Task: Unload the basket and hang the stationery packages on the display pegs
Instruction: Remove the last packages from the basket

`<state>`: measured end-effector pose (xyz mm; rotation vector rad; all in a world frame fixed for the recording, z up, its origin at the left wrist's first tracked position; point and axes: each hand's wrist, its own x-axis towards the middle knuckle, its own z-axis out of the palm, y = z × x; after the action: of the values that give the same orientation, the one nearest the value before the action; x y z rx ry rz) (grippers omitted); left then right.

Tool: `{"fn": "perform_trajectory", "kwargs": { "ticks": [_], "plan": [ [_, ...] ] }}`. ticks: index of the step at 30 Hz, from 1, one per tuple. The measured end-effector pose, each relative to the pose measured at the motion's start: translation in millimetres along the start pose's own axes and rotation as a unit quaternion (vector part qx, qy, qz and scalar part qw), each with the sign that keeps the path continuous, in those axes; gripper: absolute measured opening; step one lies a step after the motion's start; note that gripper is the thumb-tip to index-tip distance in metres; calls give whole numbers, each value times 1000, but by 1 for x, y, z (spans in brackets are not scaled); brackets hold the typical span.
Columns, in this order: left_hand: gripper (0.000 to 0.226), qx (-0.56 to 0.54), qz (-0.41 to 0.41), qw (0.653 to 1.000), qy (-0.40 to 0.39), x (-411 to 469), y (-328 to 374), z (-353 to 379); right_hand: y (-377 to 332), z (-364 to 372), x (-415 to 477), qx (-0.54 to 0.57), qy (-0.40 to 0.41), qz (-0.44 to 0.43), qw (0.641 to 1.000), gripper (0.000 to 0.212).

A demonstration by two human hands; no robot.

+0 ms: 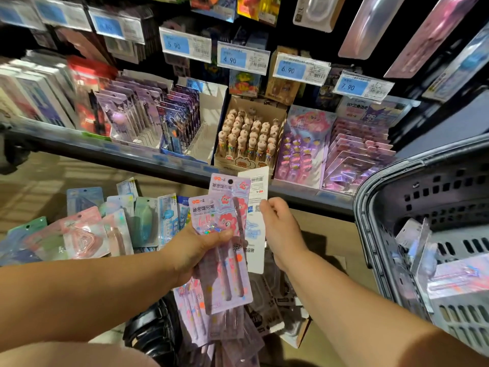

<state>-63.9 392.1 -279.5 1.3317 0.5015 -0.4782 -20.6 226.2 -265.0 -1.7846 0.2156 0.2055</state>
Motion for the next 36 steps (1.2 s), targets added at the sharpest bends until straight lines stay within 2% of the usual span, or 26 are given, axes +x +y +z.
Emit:
{"fn": "perform_trajectory", "kwargs": {
  "ticks": [2, 6, 8, 11, 13, 14, 16, 19, 21, 25, 27, 30, 32, 34, 36],
  "plan": [
    [18, -16, -5, 1000, 2, 0, 0, -2, 1, 2, -1, 69, -17, 39, 997, 16],
    [29, -24, 3, 1000, -19, -2, 2, 0, 1, 7, -7, 231, -78, 133, 961, 19],
    [24, -43, 16, 998, -37, -1, 4, 2, 1, 10, -10, 247, -89, 139, 955, 19],
    [31, -40, 21, 997, -68, -1, 5, 4, 4, 13, -11, 269, -92, 152, 947, 27],
    [8, -49, 22, 996, -74, 1, 5, 2, 9, 11, -9, 274, -66, 162, 946, 35],
    [12, -55, 26, 996, -68, -4, 9, 4, 11, 10, -7, 274, -47, 171, 945, 37],
    [11, -75, 21, 996, -50, -1, 6, -3, 18, 6, -2, 256, -19, 189, 948, 35],
    [38, -81, 46, 995, -33, 6, 3, -14, 25, -2, 1, 224, 5, 209, 952, 23],
    [45, -83, 49, 995, -18, 8, 2, -21, 29, -7, 2, 226, 3, 213, 951, 23],
    [22, -81, 50, 995, 9, 11, 2, -29, 40, -9, -3, 148, -56, 204, 966, 20],
    [26, -75, 50, 996, 19, 11, 2, -31, 48, -5, -6, 84, -100, 204, 970, 23],
    [45, -58, 40, 997, 39, 6, 1, -31, 62, 4, -13, 11, -152, 205, 967, 26],
    [40, -39, 27, 997, 53, 6, -4, -33, 66, 7, -16, 13, -182, 231, 956, 25],
    [22, -13, 3, 998, 63, 4, -12, -32, 67, 8, -19, 14, -204, 270, 941, 38],
    [18, -2, -22, 998, 63, -1, -18, -28, 64, 7, -21, -28, -217, 283, 934, 53]
  ]
}}
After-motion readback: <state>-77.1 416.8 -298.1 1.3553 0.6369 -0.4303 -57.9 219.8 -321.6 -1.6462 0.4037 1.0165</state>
